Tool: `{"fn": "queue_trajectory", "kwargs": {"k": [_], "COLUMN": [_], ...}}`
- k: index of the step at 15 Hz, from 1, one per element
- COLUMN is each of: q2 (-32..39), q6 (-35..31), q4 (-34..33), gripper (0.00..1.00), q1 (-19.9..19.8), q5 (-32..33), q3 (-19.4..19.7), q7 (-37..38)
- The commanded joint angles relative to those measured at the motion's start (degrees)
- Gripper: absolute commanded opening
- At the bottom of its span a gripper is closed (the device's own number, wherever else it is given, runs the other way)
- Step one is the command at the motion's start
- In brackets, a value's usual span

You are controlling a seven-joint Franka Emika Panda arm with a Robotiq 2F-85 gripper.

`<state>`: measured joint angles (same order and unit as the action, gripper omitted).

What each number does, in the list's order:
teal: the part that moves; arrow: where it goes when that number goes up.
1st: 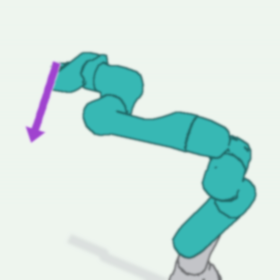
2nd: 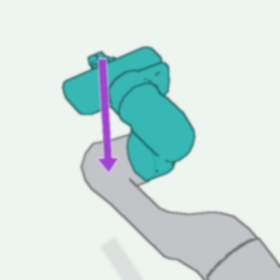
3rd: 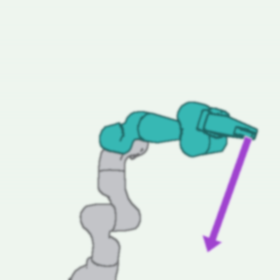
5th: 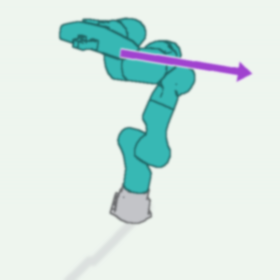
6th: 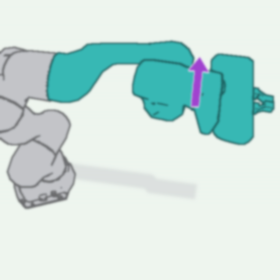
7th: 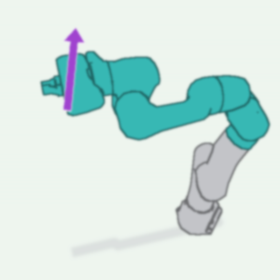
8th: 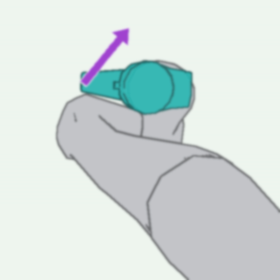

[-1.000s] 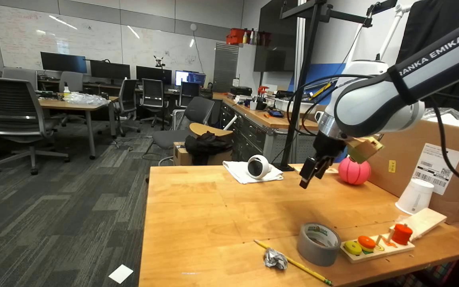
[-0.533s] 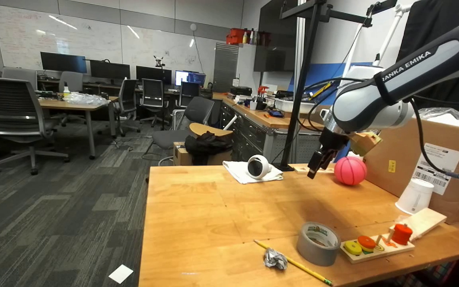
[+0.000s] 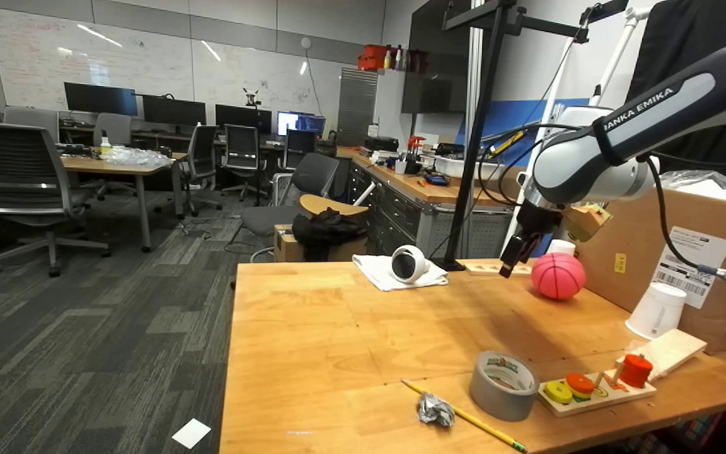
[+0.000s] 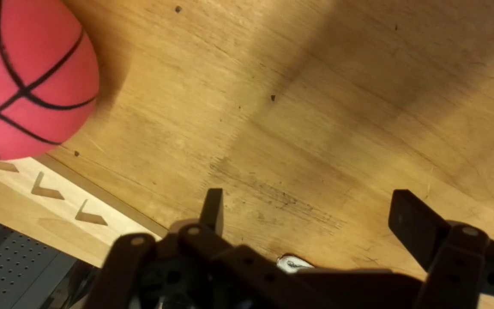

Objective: Push the ball to the right.

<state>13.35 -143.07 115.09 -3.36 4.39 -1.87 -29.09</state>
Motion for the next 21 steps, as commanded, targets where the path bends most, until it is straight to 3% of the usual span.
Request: {"fn": "queue_trajectory", "kwargs": {"k": [1, 7, 13, 18, 21], "q2": [0.0, 2.2, 8.8, 17.3, 22.0], "q6": [0.1, -0.3, -4.1, -4.2, -0.2], "q4": [-0.1, -1.0, -8.9, -19.9, -27.0], "gripper": [1.0, 1.0, 1.0, 1.0, 1.0], "q1": [-0.1, 0.0, -0.8, 0.8, 3.5], "q5": [0.1, 0.3, -3.5, 0.9, 7.3], "q3": [-0.2, 0.2, 0.0, 4.1, 9.5], "q7": [0.1, 2.1, 7.5, 18.6, 26.9]}}
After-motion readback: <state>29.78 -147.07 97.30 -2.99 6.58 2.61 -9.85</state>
